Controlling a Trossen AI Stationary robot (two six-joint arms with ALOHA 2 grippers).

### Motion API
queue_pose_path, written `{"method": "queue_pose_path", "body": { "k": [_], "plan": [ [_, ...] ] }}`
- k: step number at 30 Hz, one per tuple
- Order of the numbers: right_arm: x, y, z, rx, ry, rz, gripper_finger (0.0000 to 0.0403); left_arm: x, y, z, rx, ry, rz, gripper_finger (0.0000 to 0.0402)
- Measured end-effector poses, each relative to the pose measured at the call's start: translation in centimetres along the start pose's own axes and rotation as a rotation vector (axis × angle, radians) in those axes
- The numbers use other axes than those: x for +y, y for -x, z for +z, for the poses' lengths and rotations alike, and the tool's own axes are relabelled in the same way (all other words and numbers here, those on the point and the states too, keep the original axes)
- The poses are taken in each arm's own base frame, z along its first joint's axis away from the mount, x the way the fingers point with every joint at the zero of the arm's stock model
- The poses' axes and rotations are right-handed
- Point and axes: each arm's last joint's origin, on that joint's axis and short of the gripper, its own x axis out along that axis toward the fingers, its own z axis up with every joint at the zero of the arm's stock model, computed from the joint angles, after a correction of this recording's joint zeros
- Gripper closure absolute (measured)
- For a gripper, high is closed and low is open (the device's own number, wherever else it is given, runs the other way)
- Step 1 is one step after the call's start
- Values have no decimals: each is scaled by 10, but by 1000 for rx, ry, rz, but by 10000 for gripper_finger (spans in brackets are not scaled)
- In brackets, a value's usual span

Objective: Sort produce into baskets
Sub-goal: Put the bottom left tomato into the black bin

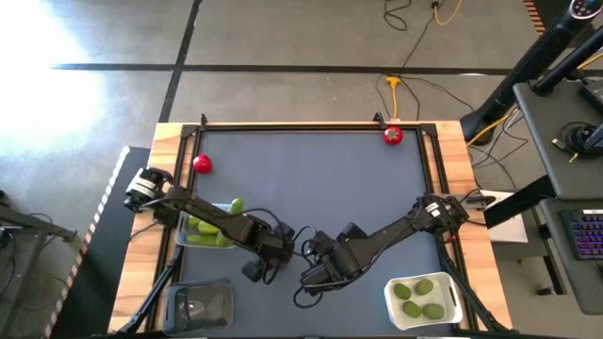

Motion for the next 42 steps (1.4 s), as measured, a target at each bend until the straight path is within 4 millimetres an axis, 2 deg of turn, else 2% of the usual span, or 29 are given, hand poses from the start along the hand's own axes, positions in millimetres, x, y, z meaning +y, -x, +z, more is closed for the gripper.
{"method": "queue_pose_path", "body": {
  "k": [8,18,27,30,35,38,42],
  "plan": [
    [-3,-1,6,-2,16,-1,152,2,0,1,-6,14,33,136],
    [-5,0,9,-6,32,1,149,1,0,3,-2,39,62,138],
    [-5,0,9,-23,24,-5,156,-1,6,-5,70,229,49,139],
    [-5,0,9,-32,19,-7,154,-4,23,-8,95,293,47,142],
    [-3,1,8,-63,69,-1,152,-17,74,-14,98,416,117,144],
    [-3,4,5,-63,167,-4,155,-33,103,-26,131,522,144,145],
    [-3,12,-4,-81,267,-6,159,-66,133,-39,149,686,130,145]
  ]
}}
